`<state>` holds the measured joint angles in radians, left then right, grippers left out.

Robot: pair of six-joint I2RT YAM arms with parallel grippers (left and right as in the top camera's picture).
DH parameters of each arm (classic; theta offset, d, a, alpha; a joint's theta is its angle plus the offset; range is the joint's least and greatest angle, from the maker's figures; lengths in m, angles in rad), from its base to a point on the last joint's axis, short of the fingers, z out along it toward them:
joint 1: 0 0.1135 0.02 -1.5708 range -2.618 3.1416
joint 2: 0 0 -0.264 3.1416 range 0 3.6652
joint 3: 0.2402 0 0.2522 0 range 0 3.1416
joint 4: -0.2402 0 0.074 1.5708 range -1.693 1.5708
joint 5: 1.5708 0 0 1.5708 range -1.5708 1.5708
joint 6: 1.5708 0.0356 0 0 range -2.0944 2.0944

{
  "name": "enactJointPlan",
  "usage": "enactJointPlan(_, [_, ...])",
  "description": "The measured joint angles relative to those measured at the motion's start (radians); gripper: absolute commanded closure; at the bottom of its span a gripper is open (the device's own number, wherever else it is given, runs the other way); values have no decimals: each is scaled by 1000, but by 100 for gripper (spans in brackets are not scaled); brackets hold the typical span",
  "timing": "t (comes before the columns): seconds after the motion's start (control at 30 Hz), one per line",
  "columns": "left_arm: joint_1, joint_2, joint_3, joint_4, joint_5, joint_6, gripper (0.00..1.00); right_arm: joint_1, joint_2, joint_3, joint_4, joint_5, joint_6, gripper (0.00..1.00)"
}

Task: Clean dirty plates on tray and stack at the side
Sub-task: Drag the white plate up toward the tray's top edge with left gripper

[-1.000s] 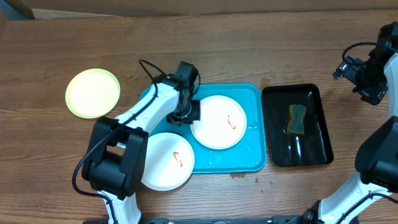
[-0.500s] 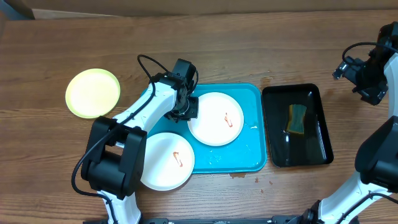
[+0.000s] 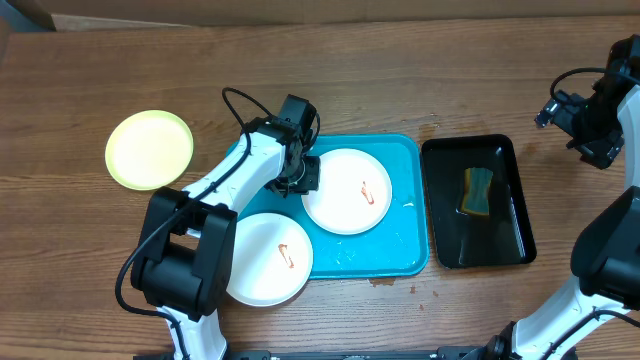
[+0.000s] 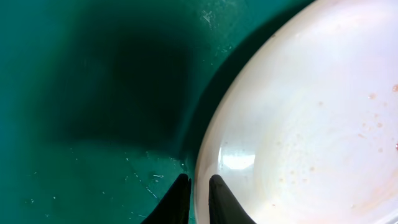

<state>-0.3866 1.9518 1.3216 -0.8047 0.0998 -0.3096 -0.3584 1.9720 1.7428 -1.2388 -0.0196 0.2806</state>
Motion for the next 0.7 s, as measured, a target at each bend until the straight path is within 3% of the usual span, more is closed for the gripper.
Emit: enactJointPlan(0.7, [-11,0,0,1,0,0,87,0,0,0,-21,-26,4,0])
